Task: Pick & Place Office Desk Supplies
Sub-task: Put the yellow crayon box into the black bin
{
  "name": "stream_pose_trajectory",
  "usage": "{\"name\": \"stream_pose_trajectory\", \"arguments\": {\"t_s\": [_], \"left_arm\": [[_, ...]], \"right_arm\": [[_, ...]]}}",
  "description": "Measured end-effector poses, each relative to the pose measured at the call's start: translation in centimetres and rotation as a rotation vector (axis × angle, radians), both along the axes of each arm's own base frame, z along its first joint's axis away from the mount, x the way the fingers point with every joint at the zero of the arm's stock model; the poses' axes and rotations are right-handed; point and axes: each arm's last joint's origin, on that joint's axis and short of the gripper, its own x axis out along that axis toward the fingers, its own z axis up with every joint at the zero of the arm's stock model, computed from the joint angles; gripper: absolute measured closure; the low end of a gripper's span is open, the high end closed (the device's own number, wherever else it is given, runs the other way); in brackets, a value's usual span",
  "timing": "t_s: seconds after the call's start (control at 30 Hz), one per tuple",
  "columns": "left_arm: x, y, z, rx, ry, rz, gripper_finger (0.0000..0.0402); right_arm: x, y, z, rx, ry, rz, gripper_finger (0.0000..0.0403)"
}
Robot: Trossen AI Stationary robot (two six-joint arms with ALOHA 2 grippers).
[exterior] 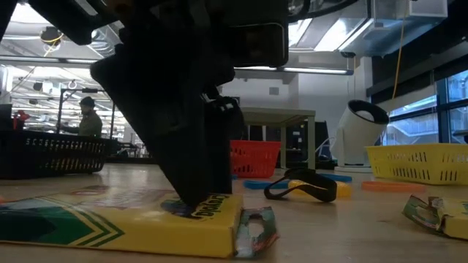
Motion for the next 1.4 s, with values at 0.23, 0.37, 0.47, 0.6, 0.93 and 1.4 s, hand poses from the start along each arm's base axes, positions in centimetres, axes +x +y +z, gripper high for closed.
{"name": "stream_pose_trajectory", "arguments": {"t_s": [0.23, 0.37, 0.47, 0.6, 0.93, 1.4], "left_arm": [[0.0, 0.0, -1.8, 0.005, 0.058, 0.027, 0.0254], [0.1, -0.1, -2.2, -0.003, 0.063, 0.017, 0.0306], [0.3, 0.0, -2.8, -0.008, 0.068, 0.017, 0.0339], [0.4, 0.3, -3.4, -0.032, 0.093, 0.014, 0.0387], [0.7, 0.9, -3.7, -0.051, 0.119, 0.033, 0.0400], [0.3, 4.0, 0.7, -0.010, 0.121, 0.085, 0.0401]], "right_arm": [[-0.1, 0.2, 0.0, 0.013, -0.001, -0.002, 0.0321], [-0.1, 0.2, 0.0, 0.014, -0.003, -0.002, 0.0321], [-0.1, 0.2, 0.0, 0.013, -0.003, -0.002, 0.0321], [-0.1, 0.2, 0.0, 0.013, -0.003, -0.001, 0.0321], [-0.1, 0.2, 0.0, 0.013, -0.003, -0.002, 0.0321], [-0.1, 0.2, 0.0, 0.012, -0.002, -0.001, 0.0321]]}}
